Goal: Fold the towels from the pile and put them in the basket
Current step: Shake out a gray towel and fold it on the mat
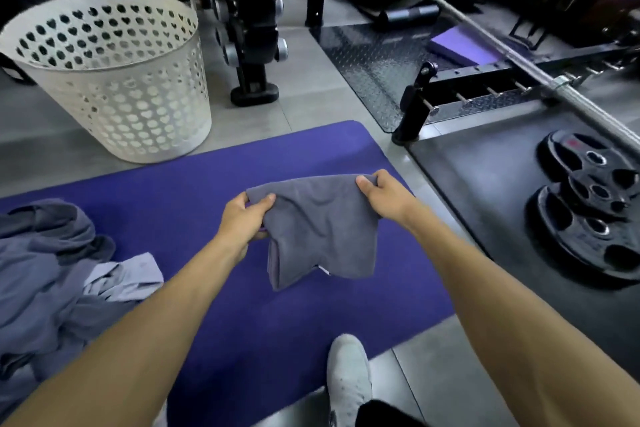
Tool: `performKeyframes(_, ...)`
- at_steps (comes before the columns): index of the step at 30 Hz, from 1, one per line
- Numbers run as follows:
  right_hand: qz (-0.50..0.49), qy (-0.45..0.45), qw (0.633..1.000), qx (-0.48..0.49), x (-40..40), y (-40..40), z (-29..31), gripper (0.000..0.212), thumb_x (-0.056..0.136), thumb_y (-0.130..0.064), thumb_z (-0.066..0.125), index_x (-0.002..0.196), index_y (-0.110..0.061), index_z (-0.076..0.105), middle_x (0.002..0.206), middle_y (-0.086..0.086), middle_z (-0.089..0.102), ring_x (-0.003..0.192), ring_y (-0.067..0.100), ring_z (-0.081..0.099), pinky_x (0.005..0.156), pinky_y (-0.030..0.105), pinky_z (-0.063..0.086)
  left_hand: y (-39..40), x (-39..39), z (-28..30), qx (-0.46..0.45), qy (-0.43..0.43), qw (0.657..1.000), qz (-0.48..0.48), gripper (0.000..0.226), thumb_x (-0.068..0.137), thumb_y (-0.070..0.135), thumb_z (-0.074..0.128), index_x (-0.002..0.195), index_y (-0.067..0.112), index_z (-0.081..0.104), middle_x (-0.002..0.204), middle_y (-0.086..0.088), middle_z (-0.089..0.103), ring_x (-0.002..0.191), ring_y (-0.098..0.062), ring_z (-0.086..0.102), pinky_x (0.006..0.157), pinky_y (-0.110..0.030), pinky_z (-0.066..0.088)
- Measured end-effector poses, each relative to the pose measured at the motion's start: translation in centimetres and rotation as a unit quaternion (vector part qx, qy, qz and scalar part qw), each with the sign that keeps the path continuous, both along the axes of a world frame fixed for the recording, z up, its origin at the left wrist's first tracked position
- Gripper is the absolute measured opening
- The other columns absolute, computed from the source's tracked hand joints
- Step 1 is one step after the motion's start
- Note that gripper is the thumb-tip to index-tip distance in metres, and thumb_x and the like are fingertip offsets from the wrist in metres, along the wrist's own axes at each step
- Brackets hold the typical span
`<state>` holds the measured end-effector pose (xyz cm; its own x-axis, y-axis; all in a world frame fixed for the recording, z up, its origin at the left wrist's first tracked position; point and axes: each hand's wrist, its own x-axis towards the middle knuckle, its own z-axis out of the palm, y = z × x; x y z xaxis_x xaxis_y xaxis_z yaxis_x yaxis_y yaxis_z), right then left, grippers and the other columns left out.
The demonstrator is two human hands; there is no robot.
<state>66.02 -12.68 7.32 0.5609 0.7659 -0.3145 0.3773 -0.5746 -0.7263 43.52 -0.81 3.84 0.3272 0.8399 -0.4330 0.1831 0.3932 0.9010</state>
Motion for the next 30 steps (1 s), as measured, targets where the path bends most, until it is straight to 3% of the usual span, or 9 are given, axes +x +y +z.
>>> performKeyframes(3,-0.006,-0.031,0.999,-0.017,3.6,2.9,-4.6,0.035,0.103,-0.042,0.043,0.105,-0.007,0.045,0.101,0.003,0.053,0.091,0.020,0.052,0.068,0.032,0.043,3.7,3.8,-3.7,-0.013,0.063,0.997,-0.044,0.024,0.095,0.027,0.064,0.115,0.015,0.059,0.107,-0.002,0.070,0.088,-0.014,0.069,0.053,-0.027,0.055)
performKeyframes(7,-0.053,-0.025,0.998,-0.009,7.4,6.8,-10.7,0.035,0.099,-0.042,0.053,0.107,-0.008,0.050,0.102,0.002,0.056,0.084,0.016,0.050,0.058,0.021,0.038,8.3,8.2,-9.0,-0.104,0.109,0.984,-0.090,0.023,0.098,0.020,0.060,0.117,0.006,0.060,0.106,-0.012,0.071,0.089,-0.024,0.069,0.070,-0.040,0.060)
performKeyframes(9,-0.076,-0.033,0.997,0.013,9.6,10.1,-12.4,0.033,0.096,-0.044,0.058,0.098,-0.011,0.051,0.090,-0.004,0.053,0.078,0.012,0.049,0.055,0.021,0.035,11.5,10.3,-10.7,-0.122,0.109,0.982,-0.096,0.019,0.098,0.017,0.059,0.112,0.005,0.063,0.102,-0.014,0.070,0.086,-0.025,0.068,0.076,-0.043,0.059)
performKeyframes(12,-0.129,0.009,0.989,0.072,13.1,15.6,-14.9,0.038,0.092,-0.052,0.059,0.080,-0.017,0.051,0.077,-0.008,0.053,0.069,0.007,0.051,0.053,0.020,0.036,16.9,13.6,-13.5,-0.090,0.091,0.990,-0.054,0.015,0.096,0.024,0.063,0.102,0.011,0.063,0.090,-0.007,0.069,0.075,-0.019,0.066,0.065,-0.035,0.060)
performKeyframes(16,-0.109,0.064,0.991,-0.040,14.9,18.1,-22.6,0.068,0.090,-0.057,0.059,0.134,-0.006,0.048,0.133,0.008,0.055,0.120,0.026,0.055,0.092,0.035,0.048,20.4,15.3,-19.9,-0.092,0.194,0.972,-0.100,0.042,0.091,0.044,0.067,0.114,0.011,0.059,0.105,-0.010,0.065,0.089,-0.024,0.064,0.071,-0.035,0.057)
performKeyframes(18,-0.084,0.063,0.988,-0.114,14.4,17.3,-26.0,0.071,0.092,-0.052,0.060,0.142,-0.007,0.039,0.141,0.009,0.049,0.121,0.026,0.051,0.088,0.033,0.042,20.6,15.0,-22.8,-0.071,0.267,0.955,-0.110,0.052,0.089,0.047,0.068,0.121,0.007,0.057,0.115,-0.008,0.065,0.099,-0.024,0.064,0.078,-0.036,0.054)
performKeyframes(23,-0.091,0.015,0.989,-0.112,15.3,17.7,-28.5,0.049,0.089,-0.046,0.065,0.118,-0.008,0.055,0.116,0.007,0.060,0.093,0.020,0.054,0.073,0.030,0.041,21.1,15.7,-25.2,-0.037,0.240,0.969,-0.039,0.038,0.086,0.040,0.072,0.097,0.004,0.067,0.099,-0.012,0.073,0.091,-0.027,0.071,0.087,-0.045,0.058)
performKeyframes(26,-0.072,0.058,0.988,-0.122,15.8,18.8,-28.4,0.035,0.088,-0.041,0.068,0.101,-0.010,0.059,0.097,0.002,0.064,0.083,0.017,0.059,0.060,0.028,0.043,21.1,16.6,-25.5,-0.061,0.228,0.971,-0.027,0.039,0.083,0.038,0.075,0.104,0.007,0.067,0.099,-0.007,0.073,0.088,-0.023,0.070,0.085,-0.039,0.058)
performKeyframes(30,-0.066,0.051,0.993,-0.083,15.6,19.5,-27.9,0.022,0.089,-0.030,0.067,0.094,-0.010,0.057,0.091,0.001,0.064,0.083,0.017,0.061,0.063,0.027,0.046,20.9,17.1,-25.9,-0.056,0.213,0.975,-0.017,0.031,0.087,0.033,0.072,0.106,0.011,0.062,0.103,-0.004,0.071,0.090,-0.020,0.068,0.084,-0.037,0.057)
